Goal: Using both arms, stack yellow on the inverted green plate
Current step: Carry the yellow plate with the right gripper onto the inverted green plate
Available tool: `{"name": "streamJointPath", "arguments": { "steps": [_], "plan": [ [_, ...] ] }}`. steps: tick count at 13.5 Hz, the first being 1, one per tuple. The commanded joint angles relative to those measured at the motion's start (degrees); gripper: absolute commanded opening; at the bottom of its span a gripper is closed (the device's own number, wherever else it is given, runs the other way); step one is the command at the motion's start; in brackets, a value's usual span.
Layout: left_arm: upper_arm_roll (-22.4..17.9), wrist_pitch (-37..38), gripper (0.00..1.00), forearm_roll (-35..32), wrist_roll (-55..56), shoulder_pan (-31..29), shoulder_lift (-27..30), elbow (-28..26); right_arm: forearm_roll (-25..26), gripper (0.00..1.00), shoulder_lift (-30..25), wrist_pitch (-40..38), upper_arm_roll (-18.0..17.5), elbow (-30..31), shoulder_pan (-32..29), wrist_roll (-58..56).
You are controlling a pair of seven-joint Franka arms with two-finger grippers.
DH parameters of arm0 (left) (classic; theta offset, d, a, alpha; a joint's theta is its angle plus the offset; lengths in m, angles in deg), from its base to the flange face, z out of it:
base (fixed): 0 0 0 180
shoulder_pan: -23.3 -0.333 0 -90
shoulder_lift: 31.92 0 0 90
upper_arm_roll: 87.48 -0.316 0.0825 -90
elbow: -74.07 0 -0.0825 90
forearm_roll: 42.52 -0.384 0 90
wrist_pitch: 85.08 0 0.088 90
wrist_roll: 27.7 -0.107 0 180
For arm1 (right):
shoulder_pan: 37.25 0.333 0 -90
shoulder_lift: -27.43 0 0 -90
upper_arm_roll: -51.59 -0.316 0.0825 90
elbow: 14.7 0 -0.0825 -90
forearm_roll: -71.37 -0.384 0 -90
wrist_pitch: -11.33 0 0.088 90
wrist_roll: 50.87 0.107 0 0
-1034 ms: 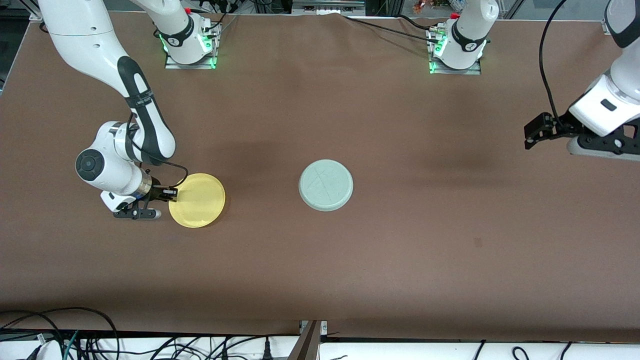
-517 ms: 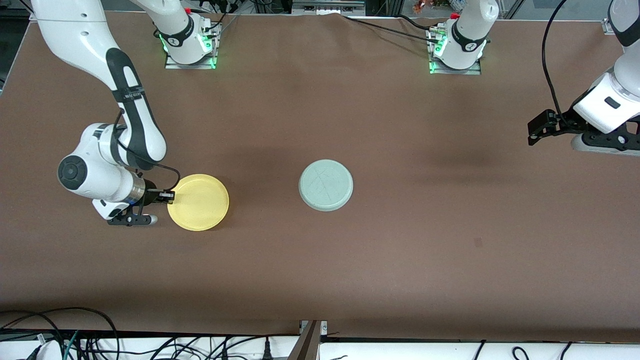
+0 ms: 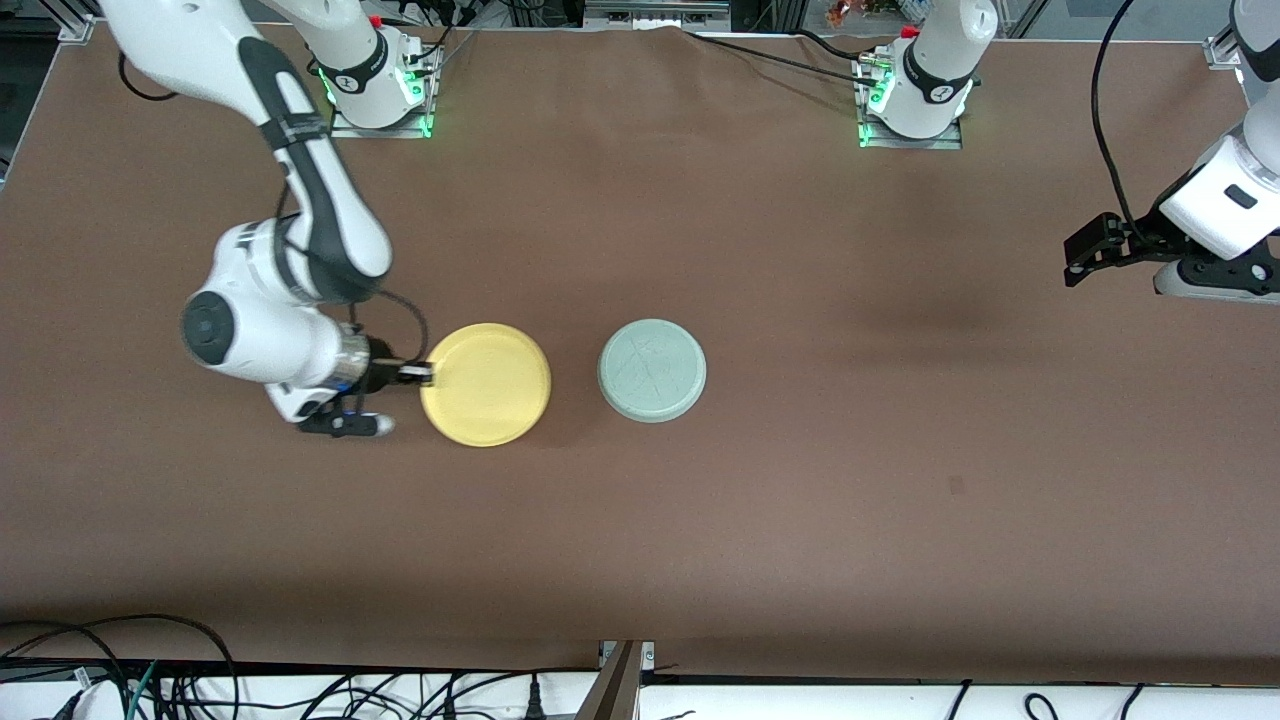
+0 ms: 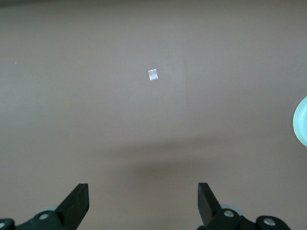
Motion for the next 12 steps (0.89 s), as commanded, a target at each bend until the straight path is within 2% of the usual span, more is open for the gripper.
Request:
{"name": "streamJointPath", "arguments": {
  "steps": [1, 4, 8, 10, 12],
  "plan": [
    [-0.4, 2.8, 1.0, 0.5, -0.4, 0.1, 0.2, 1.0, -0.8, 0.0, -0.3, 2.7, -5.9, 0.3, 0.9, 10.8],
    [-0.5, 3.0, 1.0, 0.5, -0.4, 0.0, 0.2, 1.0, -0.8, 0.0, -0.1, 6.6, -6.0, 1.2, 7.4, 18.9],
    [-0.5, 3.4, 1.0, 0.5, -3.4, -2.0, 0.2, 1.0, -0.8, 0.0, 2.3, 18.7, -5.9, 5.3, 14.3, 23.9],
    [-0.4, 3.5, 1.0, 0.5, -3.4, -2.3, 0.2, 1.0, -0.8, 0.0, 4.2, 23.0, -5.8, 5.7, 16.1, 25.4],
    [-0.2, 3.5, 1.0, 0.5, -2.7, -2.2, 0.2, 1.0, -0.7, 0.0, 4.9, 24.0, -5.7, 5.7, 16.4, 25.5]
  ]
}}
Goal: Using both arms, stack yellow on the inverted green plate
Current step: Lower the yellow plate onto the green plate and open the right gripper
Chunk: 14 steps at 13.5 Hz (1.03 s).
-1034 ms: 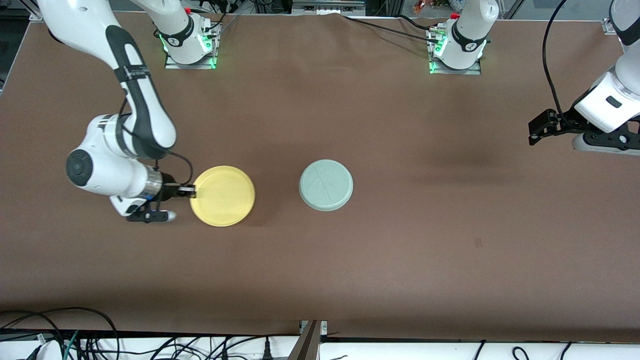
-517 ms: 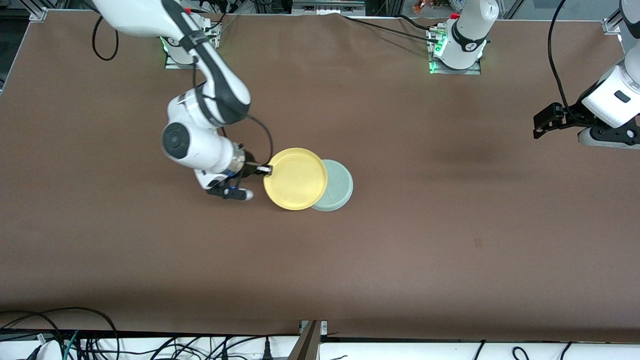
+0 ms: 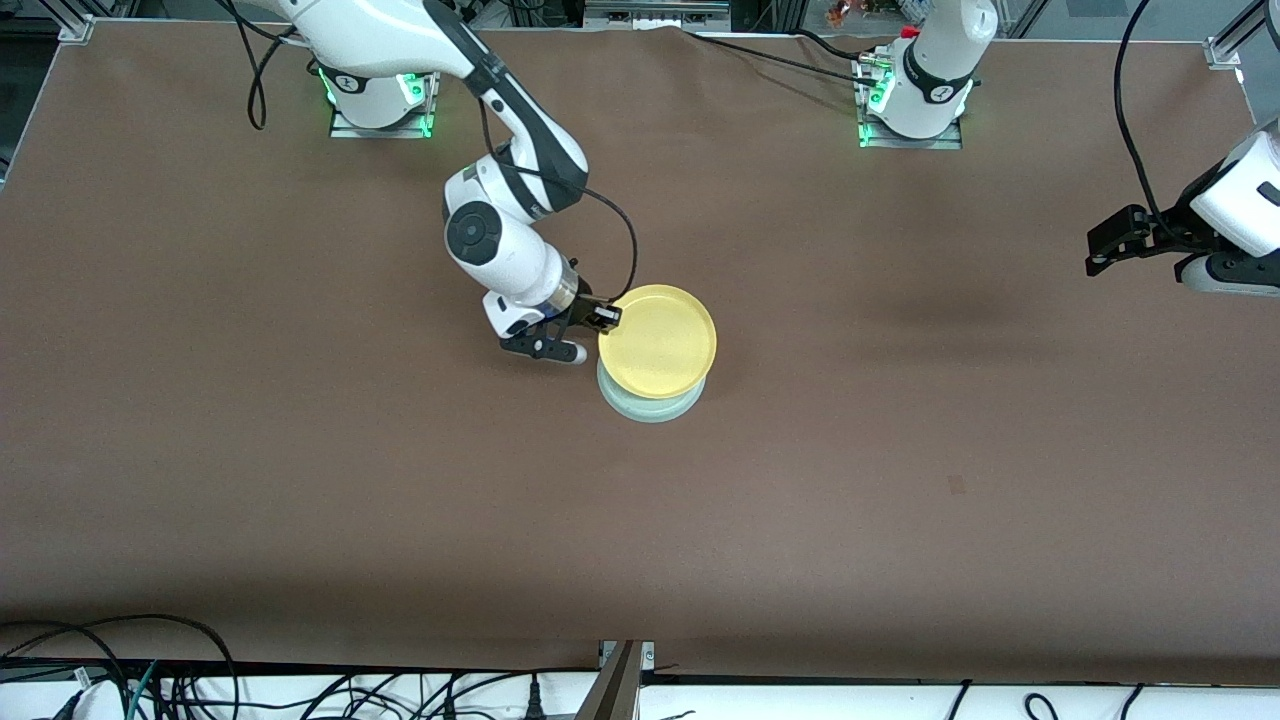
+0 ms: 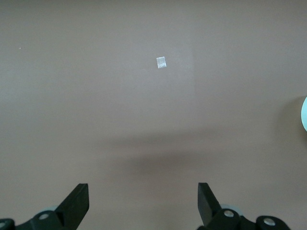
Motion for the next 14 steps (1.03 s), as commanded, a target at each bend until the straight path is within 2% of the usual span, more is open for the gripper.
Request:
{"name": "streamJointPath", "arguments": {
  "steps": [1, 6, 14],
  "plan": [
    [0.3, 1.1, 1.0, 0.5, -0.9, -0.3, 0.2, 0.9, -0.6, 0.0, 0.1, 1.2, 0.5, 0.2, 0.2, 0.3],
    [0.3, 0.9, 1.0, 0.4, -0.9, -0.3, -0.1, 0.9, 0.0, 0.0, 2.3, 4.6, 0.9, -0.8, 0.4, 0.2],
    [0.8, 0.7, 1.0, -1.0, -0.9, -0.3, -0.2, 1.7, 1.5, 0.0, 4.7, 6.0, 1.3, -1.8, 0.4, 0.2]
  ]
}}
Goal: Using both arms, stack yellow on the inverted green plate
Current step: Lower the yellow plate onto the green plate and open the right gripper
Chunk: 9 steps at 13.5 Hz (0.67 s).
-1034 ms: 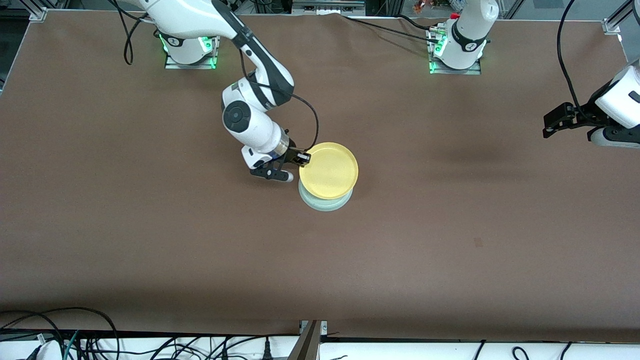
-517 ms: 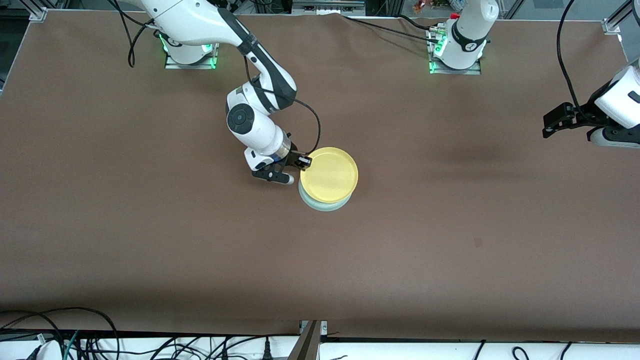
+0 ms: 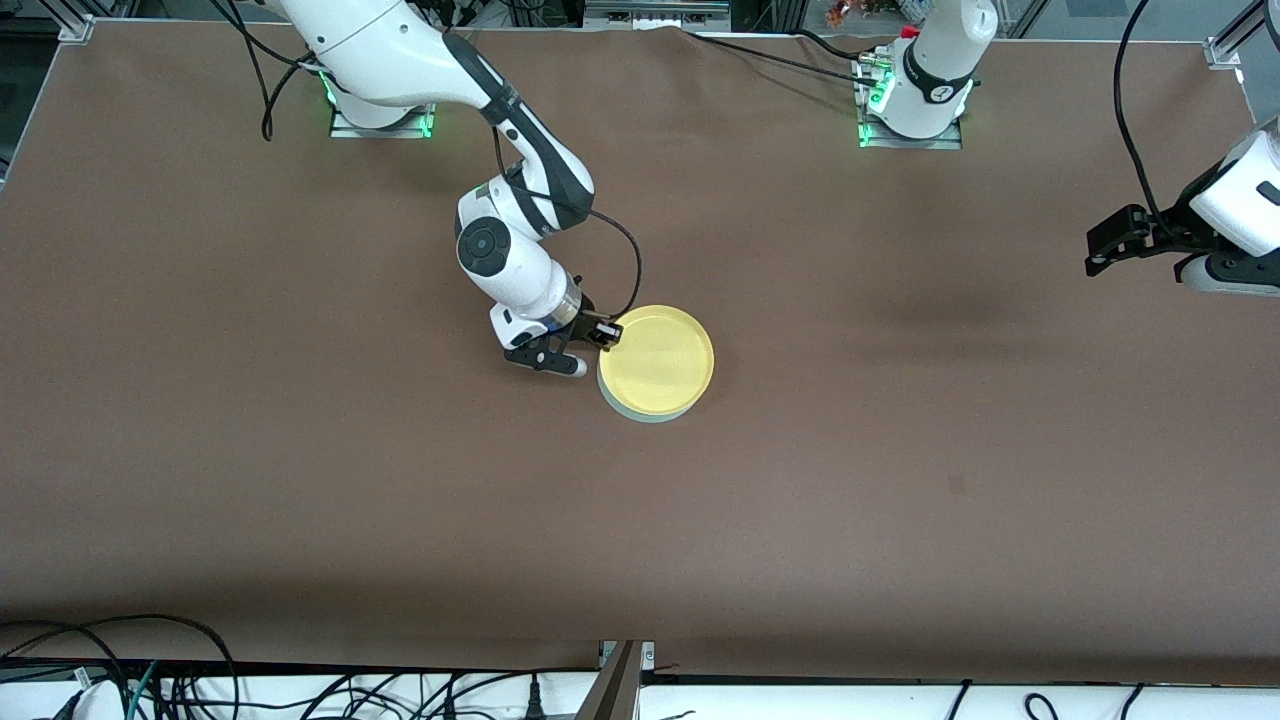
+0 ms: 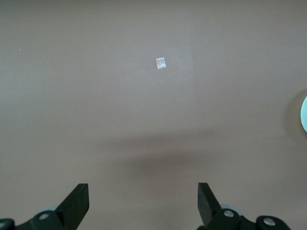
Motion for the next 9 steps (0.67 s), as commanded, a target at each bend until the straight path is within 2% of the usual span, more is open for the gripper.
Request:
{"name": "streamJointPath", "arguments": {
  "steps": [1, 2, 3, 4, 7, 9],
  "plan": [
    [0.6, 0.8, 1.0, -0.9, -0.9, -0.3, -0.2, 1.4, 1.0, 0.0, 0.7, 0.6, 0.5, -1.0, 0.3, 0.3],
    [0.6, 0.9, 1.0, -0.9, -0.9, -0.3, -0.2, 1.4, 1.0, 0.14, 0.7, 0.6, 0.5, -1.0, 0.3, 0.3],
    [0.6, 0.9, 1.0, -0.9, -0.9, -0.3, -0.3, 1.4, 0.9, 0.64, 0.6, 0.6, 0.5, -1.0, 0.3, 0.3],
    [0.6, 0.9, 1.0, -0.9, -0.9, -0.3, -0.3, 1.5, 0.9, 1.0, 0.5, 0.6, 0.6, -1.0, 0.2, 0.4],
    [0.6, 0.9, 1.0, -0.9, -0.9, -0.3, -0.2, 1.4, 0.9, 1.0, -1.6, -1.7, 1.0, -1.7, -0.1, 1.6],
    [0.6, 0.9, 1.0, -0.9, -0.9, -0.3, -0.3, 1.4, 1.0, 1.0, -5.9, -7.2, 3.5, -1.9, -0.1, 1.6]
  ]
}}
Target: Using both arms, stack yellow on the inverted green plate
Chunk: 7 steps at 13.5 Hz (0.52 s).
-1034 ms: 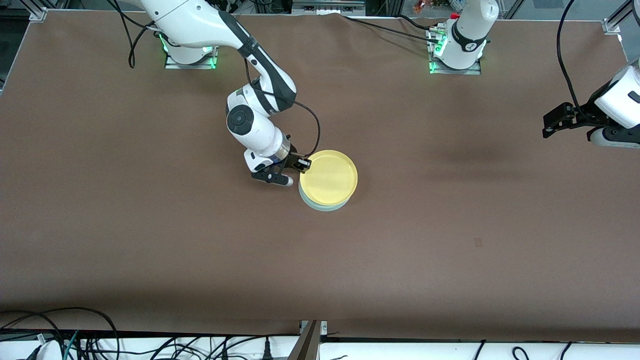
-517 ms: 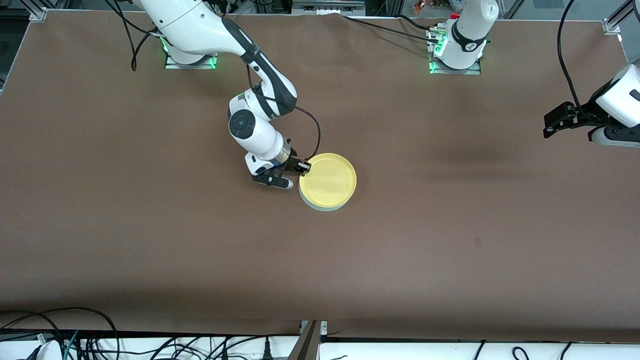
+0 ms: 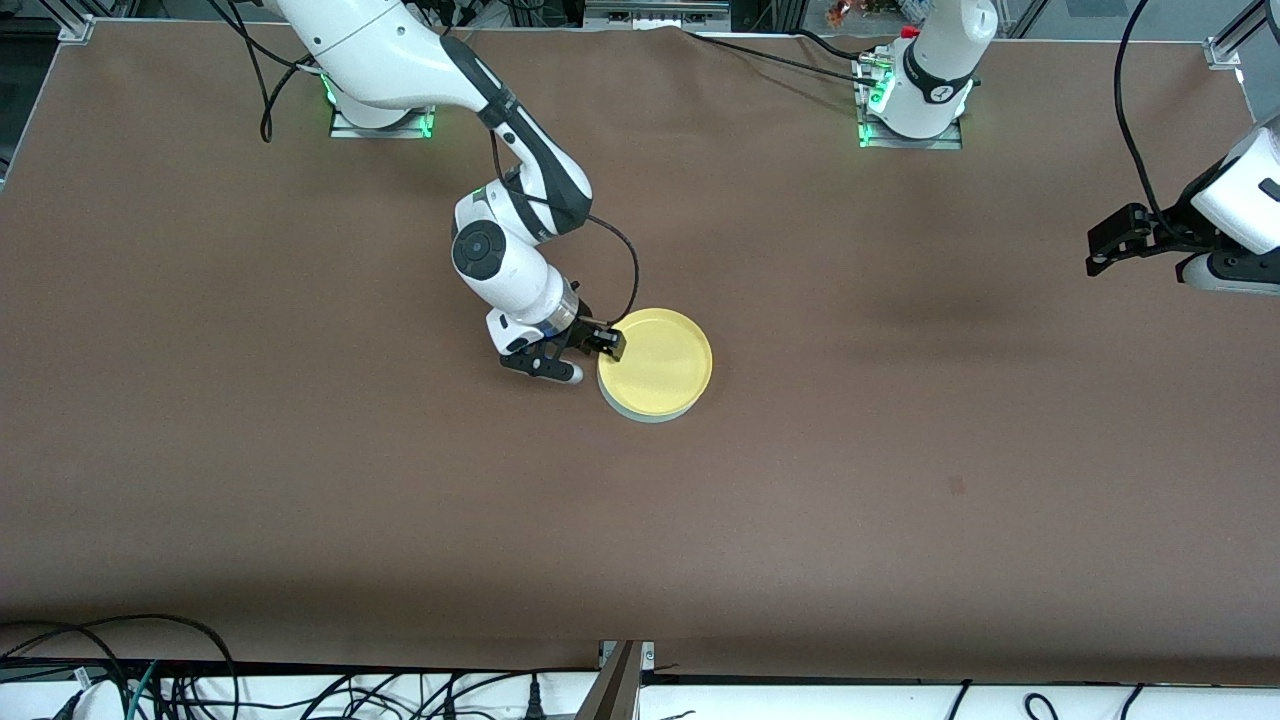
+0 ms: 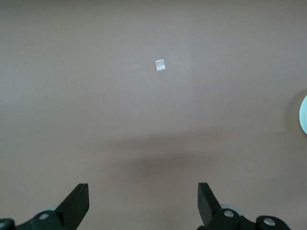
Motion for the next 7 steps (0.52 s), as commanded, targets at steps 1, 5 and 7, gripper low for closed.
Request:
{"name": "streamJointPath", "arguments": {
  "steps": [1, 5, 7],
  "plan": [
    [0.4, 0.9, 1.0, -1.0, -1.0, -0.3, -0.3, 1.3, 1.4, 1.0, -7.4, -9.1, 3.4, -0.4, 0.0, 1.2],
    [0.4, 0.9, 1.0, -1.0, -1.0, -0.3, -0.3, 1.4, 6.7, 1.0, -18.3, -29.8, 9.6, -4.3, -0.1, -2.5],
    [0.4, 0.9, 1.0, -1.0, -1.0, -0.3, -0.3, 1.4, 6.8, 1.0, -23.8, -38.0, 13.1, -4.8, 0.0, -7.5]
  ]
}}
